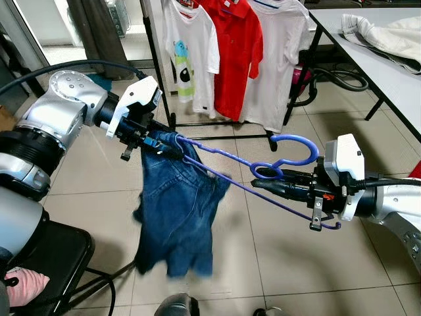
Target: Hang hanger
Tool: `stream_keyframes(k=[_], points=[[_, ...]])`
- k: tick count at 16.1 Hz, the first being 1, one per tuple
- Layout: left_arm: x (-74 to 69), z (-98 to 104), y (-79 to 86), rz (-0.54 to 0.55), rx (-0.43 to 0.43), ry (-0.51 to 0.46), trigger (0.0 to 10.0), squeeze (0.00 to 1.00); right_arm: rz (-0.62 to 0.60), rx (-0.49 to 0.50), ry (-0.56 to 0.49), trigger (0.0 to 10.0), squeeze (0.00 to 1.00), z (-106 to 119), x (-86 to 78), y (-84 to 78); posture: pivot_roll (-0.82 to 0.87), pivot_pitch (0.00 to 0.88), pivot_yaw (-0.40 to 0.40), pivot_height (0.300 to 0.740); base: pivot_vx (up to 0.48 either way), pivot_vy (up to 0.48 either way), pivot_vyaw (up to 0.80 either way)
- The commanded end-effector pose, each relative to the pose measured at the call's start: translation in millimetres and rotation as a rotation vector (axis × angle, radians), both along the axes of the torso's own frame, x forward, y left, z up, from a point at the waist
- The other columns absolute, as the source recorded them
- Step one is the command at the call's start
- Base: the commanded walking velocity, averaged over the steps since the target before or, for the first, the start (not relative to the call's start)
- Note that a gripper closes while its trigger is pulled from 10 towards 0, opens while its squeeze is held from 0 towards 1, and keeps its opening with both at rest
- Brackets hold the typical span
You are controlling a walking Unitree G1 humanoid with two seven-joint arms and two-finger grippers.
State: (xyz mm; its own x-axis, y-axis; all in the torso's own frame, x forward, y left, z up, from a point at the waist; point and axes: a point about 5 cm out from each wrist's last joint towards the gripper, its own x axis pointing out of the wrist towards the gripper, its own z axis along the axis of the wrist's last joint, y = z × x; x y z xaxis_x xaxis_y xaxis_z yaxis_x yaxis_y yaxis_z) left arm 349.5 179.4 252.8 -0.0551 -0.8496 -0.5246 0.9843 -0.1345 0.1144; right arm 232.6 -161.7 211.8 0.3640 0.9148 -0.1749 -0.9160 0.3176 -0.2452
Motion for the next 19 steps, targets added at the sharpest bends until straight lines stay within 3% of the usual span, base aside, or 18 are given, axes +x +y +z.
stream_keyframes(k=[1, 9, 15, 19], points=[[-0.2, 7, 0.6, -0.011, 0.001, -0.019, 0.0, 0.0, 0.064, 0.008, -0.038, 10.0, 0.0, 9, -3.3, 9.2, 0.03, 0.054, 0.094, 0.74, 0.0, 0.0, 0.0], [-4.7, -7, -11.7, -0.083, 0.007, -0.004, 0.0, 0.0, 0.096, -0.02, -0.033, 10.0, 0.0, 5, -3.1, 16.4, 0.02, 0.049, 0.086, 0.74, 0.0, 0.0, 0.0], [-13.1, -9, -32.9, -0.183, -0.021, -0.001, 0.0, 0.0, 0.124, -0.053, -0.029, 10.0, 0.0, 0, -1.7, 24.0, 0.01, 0.043, 0.079, 0.74, 0.0, 0.0, 0.0], [-15.4, -12, -27.9, -0.164, -0.023, 0.018, 0.0, 0.0, 0.113, -0.045, -0.025, 10.0, 0.0, -2, 0.6, 24.6, 0.01, 0.039, 0.078, 0.74, 0.0, 0.0, 0.0]])
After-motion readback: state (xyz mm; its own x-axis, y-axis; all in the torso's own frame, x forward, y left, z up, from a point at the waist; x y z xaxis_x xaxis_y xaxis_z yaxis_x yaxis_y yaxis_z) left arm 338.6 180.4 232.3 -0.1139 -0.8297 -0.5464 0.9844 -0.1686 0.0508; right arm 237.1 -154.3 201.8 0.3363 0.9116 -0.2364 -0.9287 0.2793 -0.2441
